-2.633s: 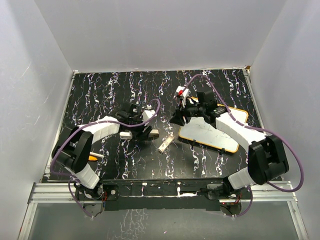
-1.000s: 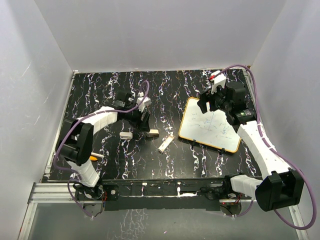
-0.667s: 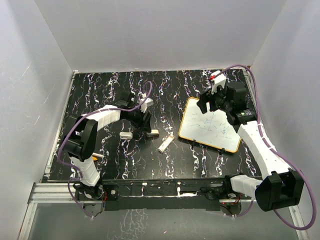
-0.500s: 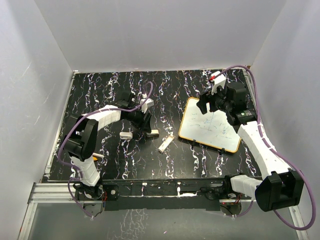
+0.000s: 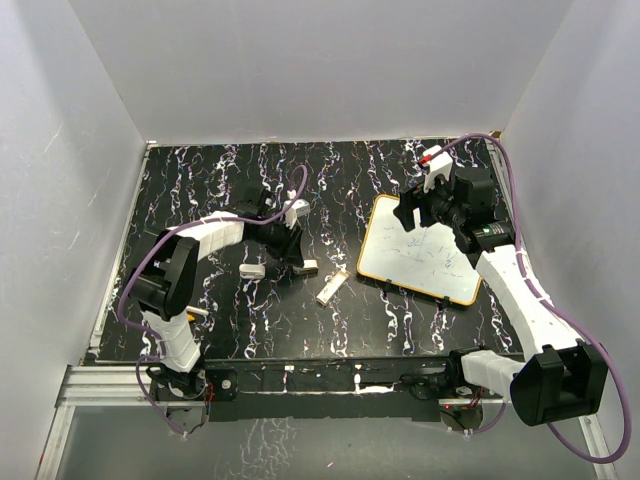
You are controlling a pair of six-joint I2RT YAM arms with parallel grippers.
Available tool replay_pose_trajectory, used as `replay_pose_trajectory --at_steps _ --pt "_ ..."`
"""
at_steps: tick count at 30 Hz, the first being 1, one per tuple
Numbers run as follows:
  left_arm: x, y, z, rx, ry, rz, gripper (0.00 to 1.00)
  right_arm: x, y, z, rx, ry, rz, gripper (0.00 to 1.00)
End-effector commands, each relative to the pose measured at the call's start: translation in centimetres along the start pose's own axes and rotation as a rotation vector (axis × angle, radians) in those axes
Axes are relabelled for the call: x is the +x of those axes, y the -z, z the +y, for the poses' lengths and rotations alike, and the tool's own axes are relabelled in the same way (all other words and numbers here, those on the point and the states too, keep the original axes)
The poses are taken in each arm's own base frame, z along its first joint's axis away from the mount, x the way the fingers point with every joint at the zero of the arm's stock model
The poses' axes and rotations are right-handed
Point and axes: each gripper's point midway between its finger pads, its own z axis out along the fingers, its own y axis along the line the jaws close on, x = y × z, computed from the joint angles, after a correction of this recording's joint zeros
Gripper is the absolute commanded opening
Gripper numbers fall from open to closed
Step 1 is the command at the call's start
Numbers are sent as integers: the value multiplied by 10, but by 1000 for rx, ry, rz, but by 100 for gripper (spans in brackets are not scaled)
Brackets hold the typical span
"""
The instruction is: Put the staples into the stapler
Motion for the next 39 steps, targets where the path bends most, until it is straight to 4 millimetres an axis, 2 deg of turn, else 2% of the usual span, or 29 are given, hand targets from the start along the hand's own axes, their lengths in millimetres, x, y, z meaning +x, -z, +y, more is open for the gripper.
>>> replay_pose_trajectory --at_steps 1,9,14,18,23,30,33,39 --pt "44 -7 12 -44 13 114 35 -22 6 -1 4 27 -80 75" --pt "62 -13 3 1 24 113 29 -20 5 0 -5 24 -72 76" --pt "54 -12 2 6 -4 81 28 -19 3 0 -19 19 -68 76" --pt "49 -12 3 6 -14 65 33 -19 3 1 -23 14 -69 76" --pt "59 -17 5 14 -7 86 32 -18 5 1 -24 12 -71 77" --pt "57 -15 5 -3 -5 65 36 -18 6 2 -37 8 -79 77" --pt "49 -11 -2 18 -18 34 43 -19 7 3 -40 5 -80 78" --pt "14 6 -11 21 -78 -41 56 -18 8 3 -44 4 -80 78"
